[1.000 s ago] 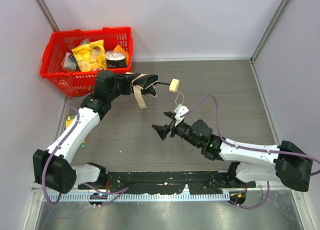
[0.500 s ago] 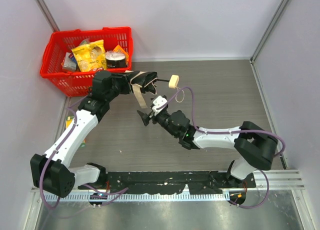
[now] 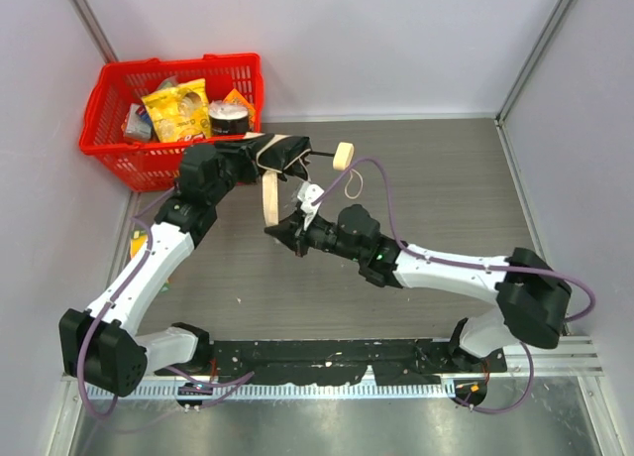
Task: Put away the umbrella
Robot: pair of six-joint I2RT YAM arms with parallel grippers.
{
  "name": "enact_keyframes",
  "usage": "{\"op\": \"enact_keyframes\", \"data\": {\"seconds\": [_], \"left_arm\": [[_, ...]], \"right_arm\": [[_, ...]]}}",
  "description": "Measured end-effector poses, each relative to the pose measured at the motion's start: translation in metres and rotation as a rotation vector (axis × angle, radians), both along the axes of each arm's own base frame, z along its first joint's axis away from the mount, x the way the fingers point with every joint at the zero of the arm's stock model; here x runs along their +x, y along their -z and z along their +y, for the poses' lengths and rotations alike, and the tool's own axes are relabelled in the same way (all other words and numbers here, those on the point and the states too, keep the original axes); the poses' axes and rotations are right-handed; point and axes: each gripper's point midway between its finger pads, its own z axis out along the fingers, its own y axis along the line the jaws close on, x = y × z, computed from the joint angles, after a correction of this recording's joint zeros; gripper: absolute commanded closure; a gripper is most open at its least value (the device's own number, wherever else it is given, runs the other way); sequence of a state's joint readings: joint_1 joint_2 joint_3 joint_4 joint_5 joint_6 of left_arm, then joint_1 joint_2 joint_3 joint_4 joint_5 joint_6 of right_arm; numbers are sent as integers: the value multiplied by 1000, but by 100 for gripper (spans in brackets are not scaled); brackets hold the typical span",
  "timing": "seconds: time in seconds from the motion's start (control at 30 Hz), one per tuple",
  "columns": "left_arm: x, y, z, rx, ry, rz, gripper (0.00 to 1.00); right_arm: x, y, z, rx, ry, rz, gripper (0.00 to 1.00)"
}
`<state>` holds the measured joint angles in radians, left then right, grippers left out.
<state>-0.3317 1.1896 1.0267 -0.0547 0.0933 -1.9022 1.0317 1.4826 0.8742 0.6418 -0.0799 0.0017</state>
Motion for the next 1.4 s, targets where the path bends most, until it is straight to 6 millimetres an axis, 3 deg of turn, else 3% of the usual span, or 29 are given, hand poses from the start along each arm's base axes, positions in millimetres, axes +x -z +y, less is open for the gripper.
{"op": "enact_keyframes", "data": {"seconds": [0.2, 0.33, 0.4, 0.5, 0.57, 0.7, 0.83, 0.93, 1.03, 1.13, 1.27, 1.4], "left_arm": [[5, -18, 1, -10, -12, -82, 100], [5, -23, 0, -8, -10, -110, 100], [5, -26, 0, -4, -10, -122, 100], [6, -23, 4, 38, -26, -131, 100], [7, -14, 6, 84, -32, -117, 100], [7, -7, 7, 132, -31, -116, 100], [8, -17, 12, 212, -58, -161, 100], [5, -36, 11, 335, -81, -225, 100], [-9, -58, 2, 464, -81, -309, 100], [-22, -68, -1, 600, -96, -364, 100], [-27, -63, 2, 771, -126, -371, 100], [-24, -44, 12, 946, -153, -333, 100]], "right_arm": [[-80, -53, -1, 170, -449, 268, 99], [-103, -82, -4, 324, -650, 438, 99], [-107, -82, -1, 377, -725, 582, 99], [-103, -58, 9, 389, -751, 770, 97], [-99, -41, 9, 387, -724, 815, 89], [-97, -15, 1, 286, -565, 812, 51], [-84, -9, -17, 175, -323, 713, 38], [-67, -10, -35, 100, -145, 639, 33], [-51, -16, -48, 49, 28, 570, 32], [-42, -35, -49, 20, 155, 526, 32], [-18, -81, -47, 35, 318, 451, 32], [-1, -89, -63, 2, 443, 401, 32]]}}
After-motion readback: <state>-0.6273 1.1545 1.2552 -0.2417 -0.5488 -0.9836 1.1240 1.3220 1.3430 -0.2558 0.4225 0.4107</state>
